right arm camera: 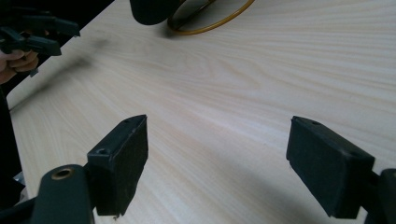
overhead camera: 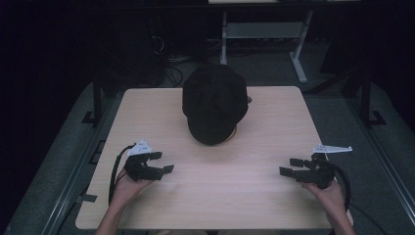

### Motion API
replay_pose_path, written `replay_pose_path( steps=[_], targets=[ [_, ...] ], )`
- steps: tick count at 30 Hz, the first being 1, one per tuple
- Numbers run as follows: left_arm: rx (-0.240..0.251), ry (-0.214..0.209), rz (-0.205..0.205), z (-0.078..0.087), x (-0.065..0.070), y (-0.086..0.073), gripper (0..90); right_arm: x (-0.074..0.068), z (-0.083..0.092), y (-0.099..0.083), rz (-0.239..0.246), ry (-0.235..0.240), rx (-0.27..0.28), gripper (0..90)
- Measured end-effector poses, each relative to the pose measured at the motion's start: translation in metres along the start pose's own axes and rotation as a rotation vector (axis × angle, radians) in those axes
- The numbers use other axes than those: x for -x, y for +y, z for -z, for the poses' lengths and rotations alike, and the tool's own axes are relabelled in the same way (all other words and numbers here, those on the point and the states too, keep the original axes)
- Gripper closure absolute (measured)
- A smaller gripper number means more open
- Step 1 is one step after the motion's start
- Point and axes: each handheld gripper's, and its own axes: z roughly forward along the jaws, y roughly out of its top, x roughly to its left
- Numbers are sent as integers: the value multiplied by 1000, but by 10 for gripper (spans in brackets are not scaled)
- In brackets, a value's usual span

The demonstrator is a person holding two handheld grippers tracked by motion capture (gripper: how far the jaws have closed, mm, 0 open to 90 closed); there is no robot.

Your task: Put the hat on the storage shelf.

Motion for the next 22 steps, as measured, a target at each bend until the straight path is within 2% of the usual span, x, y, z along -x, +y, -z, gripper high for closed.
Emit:
replay_pose_path(
  steps=[9, 17, 20, 22],
  targets=[
    [-1, -7, 6, 0, 1, 0, 234, -12, 2, -14, 18, 10, 11, 198],
    [4, -30, 11, -2, 2, 1, 235, -24, 1, -24, 45, 7, 27, 193],
    [11, -44, 19, -3, 1, 1, 235, -26, -3, -24, 74, -10, 1, 192],
    [21, -54, 26, -3, 2, 1, 234, -24, -5, -25, 67, 2, 0, 191]
  ],
)
